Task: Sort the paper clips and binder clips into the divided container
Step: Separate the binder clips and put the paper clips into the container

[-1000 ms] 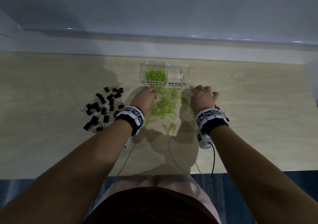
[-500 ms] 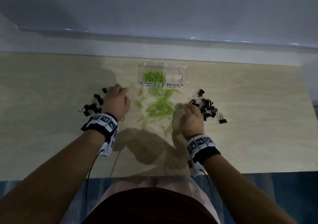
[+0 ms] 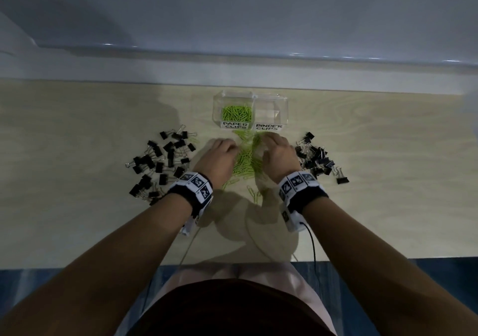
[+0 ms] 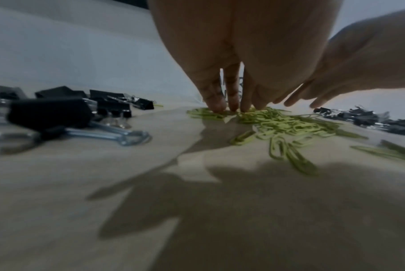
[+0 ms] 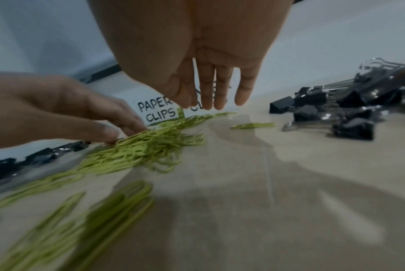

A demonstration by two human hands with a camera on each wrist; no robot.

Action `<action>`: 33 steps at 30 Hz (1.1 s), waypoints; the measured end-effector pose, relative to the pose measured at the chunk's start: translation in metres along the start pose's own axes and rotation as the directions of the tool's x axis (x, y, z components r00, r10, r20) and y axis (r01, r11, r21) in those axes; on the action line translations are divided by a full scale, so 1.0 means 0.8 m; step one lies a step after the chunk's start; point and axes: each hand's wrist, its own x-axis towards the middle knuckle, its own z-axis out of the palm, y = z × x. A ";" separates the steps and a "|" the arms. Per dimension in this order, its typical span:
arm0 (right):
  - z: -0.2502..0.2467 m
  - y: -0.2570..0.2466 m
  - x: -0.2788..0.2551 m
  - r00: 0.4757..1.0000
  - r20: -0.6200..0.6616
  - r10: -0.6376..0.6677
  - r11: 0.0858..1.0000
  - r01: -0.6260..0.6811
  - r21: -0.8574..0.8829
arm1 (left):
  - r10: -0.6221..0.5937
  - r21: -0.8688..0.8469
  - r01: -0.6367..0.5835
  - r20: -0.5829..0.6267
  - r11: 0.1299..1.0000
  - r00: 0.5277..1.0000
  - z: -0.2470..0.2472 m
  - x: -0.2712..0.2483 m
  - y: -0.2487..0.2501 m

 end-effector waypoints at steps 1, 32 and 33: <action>-0.002 -0.001 0.004 0.998 0.066 0.003 1.000 -0.003 0.003 | 0.024 -0.024 -0.024 0.006 0.999 1.000 -0.001 -0.006 -0.001; -0.070 -0.078 0.127 0.969 -0.074 0.237 0.902 -0.191 0.386 | -0.306 -0.240 0.269 -0.133 0.933 0.943 -0.120 0.086 -0.005; -0.066 -0.078 0.137 0.973 -0.030 0.231 0.921 -0.208 0.329 | -0.307 -0.227 0.277 -0.108 0.934 0.946 -0.120 0.092 -0.004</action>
